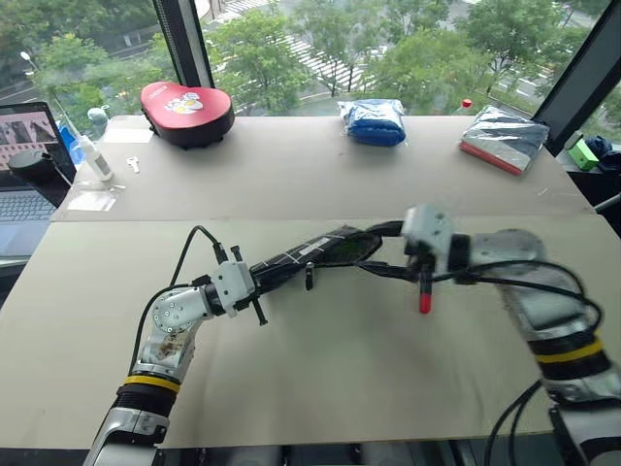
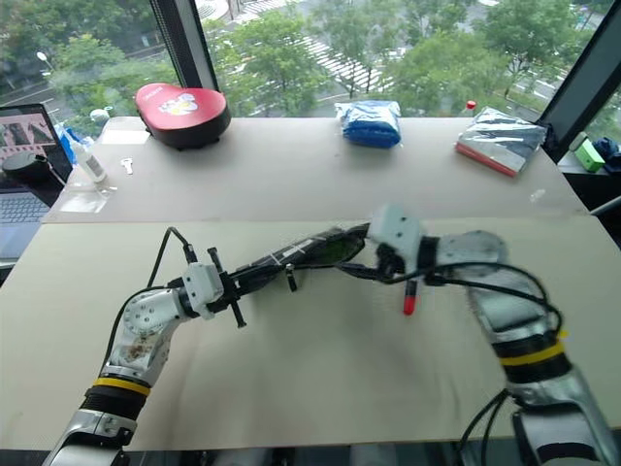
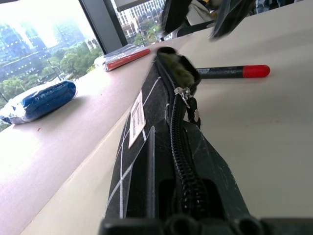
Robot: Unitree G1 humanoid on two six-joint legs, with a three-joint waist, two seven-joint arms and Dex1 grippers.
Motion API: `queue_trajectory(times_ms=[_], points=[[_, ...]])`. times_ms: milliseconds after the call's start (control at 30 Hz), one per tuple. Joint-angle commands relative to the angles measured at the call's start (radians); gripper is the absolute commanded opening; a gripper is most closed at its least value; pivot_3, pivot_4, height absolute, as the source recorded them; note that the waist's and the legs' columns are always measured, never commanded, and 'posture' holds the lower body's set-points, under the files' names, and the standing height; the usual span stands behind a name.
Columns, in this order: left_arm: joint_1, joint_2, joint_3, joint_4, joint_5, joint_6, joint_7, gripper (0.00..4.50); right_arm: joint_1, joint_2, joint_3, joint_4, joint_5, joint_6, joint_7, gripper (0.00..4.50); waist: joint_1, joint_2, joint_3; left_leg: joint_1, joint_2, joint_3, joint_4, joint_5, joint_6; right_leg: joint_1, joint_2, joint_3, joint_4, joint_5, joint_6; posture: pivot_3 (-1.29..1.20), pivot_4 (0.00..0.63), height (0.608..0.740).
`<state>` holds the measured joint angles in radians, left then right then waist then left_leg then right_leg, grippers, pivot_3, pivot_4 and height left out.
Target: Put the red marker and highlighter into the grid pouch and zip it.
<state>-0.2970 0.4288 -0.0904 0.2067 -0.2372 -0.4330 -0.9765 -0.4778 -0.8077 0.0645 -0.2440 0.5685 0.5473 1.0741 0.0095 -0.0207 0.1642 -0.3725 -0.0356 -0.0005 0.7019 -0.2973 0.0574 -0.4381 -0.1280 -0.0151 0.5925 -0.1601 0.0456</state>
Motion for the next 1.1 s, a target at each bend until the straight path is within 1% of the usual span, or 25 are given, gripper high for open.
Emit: queue_trajectory(times_ms=[33,100,167,267,300,433,500,633,767,933,1100], points=[[-0.002,-0.001,0.008,-0.032,-0.014,-0.007,0.004,0.00,0.017,-0.022,-0.123,-0.090,0.222,0.185,0.015,3.29,-0.001,0.000,0.000,0.000,0.000,0.000,0.000,0.000,0.000,0.000,0.000,0.000,0.000,0.000,0.000,0.00,0.150,0.740],[0.005,-0.002,0.007,-0.040,-0.013,-0.007,0.006,0.00,0.041,-0.032,-0.168,-0.080,0.213,0.205,-0.032,3.29,-0.001,0.000,0.000,0.000,0.000,0.001,0.000,0.000,0.000,0.000,0.000,0.001,-0.001,0.000,0.000,0.00,0.150,0.740],[0.013,-0.001,0.008,-0.048,-0.013,-0.007,0.009,0.00,0.042,-0.024,-0.190,-0.032,0.122,0.206,-0.166,3.29,0.002,0.000,0.000,0.000,0.000,0.001,0.000,0.000,0.000,0.000,0.000,0.001,-0.001,0.000,0.000,0.00,0.150,0.740],[0.024,0.001,0.010,-0.059,-0.014,-0.005,0.012,0.00,0.056,-0.027,-0.191,-0.030,0.059,0.284,-0.313,3.29,0.002,0.000,0.000,0.000,-0.001,0.002,0.000,0.000,-0.001,-0.001,-0.001,0.001,0.000,0.000,0.000,0.00,0.150,0.740],[0.027,0.003,0.010,-0.063,-0.014,-0.004,0.012,0.00,0.066,-0.021,-0.200,-0.049,0.072,0.348,-0.359,3.29,0.003,0.000,0.000,0.000,-0.001,0.002,0.000,0.000,-0.001,-0.001,-0.001,0.002,0.000,0.000,0.000,0.00,0.150,0.740],[0.031,0.002,0.011,-0.063,-0.011,-0.003,0.016,0.00,0.095,0.028,-0.223,-0.111,0.039,0.512,-0.565,3.29,0.003,0.000,0.000,-0.001,-0.001,0.001,0.000,0.000,-0.001,-0.002,-0.001,0.001,0.000,0.000,0.000,0.00,0.150,0.740],[0.030,0.000,0.009,-0.062,-0.010,-0.004,0.016,0.00,0.113,0.042,-0.218,-0.145,0.017,0.585,-0.636,3.29,0.003,0.000,0.000,-0.001,-0.001,0.001,0.000,0.000,-0.001,-0.002,-0.001,0.002,0.000,0.000,0.000,0.00,0.150,0.740],[0.020,-0.007,0.005,-0.047,-0.010,-0.005,0.014,0.00,0.136,0.057,-0.218,-0.212,-0.005,0.656,-0.710,3.29,0.003,0.000,0.000,-0.001,-0.001,0.001,0.000,0.000,-0.001,-0.002,-0.001,0.001,0.000,0.000,0.000,0.00,0.150,0.740],[0.011,-0.014,0.001,-0.035,-0.011,-0.006,0.011,0.00,0.135,0.071,-0.202,-0.237,-0.029,0.675,-0.746,3.29,0.002,0.000,0.000,-0.001,-0.002,0.001,0.001,0.000,-0.001,-0.001,-0.001,0.001,0.000,0.000,0.000,0.00,0.150,0.740],[0.007,-0.018,0.003,-0.029,-0.012,-0.008,0.009,0.00,0.163,0.099,-0.183,-0.239,-0.051,0.682,-0.774,3.29,0.002,0.000,0.000,-0.001,-0.002,0.001,0.001,0.000,-0.001,-0.001,-0.001,0.001,0.000,0.000,0.000,0.00,0.150,0.740],[0.011,-0.018,0.006,-0.033,-0.012,-0.006,0.011,0.00,0.176,0.139,-0.191,-0.200,-0.083,0.685,-0.808,3.29,0.001,0.000,0.000,-0.001,-0.002,0.002,0.001,0.000,-0.001,-0.001,-0.001,0.001,0.000,0.000,0.000,0.00,0.150,0.740]])
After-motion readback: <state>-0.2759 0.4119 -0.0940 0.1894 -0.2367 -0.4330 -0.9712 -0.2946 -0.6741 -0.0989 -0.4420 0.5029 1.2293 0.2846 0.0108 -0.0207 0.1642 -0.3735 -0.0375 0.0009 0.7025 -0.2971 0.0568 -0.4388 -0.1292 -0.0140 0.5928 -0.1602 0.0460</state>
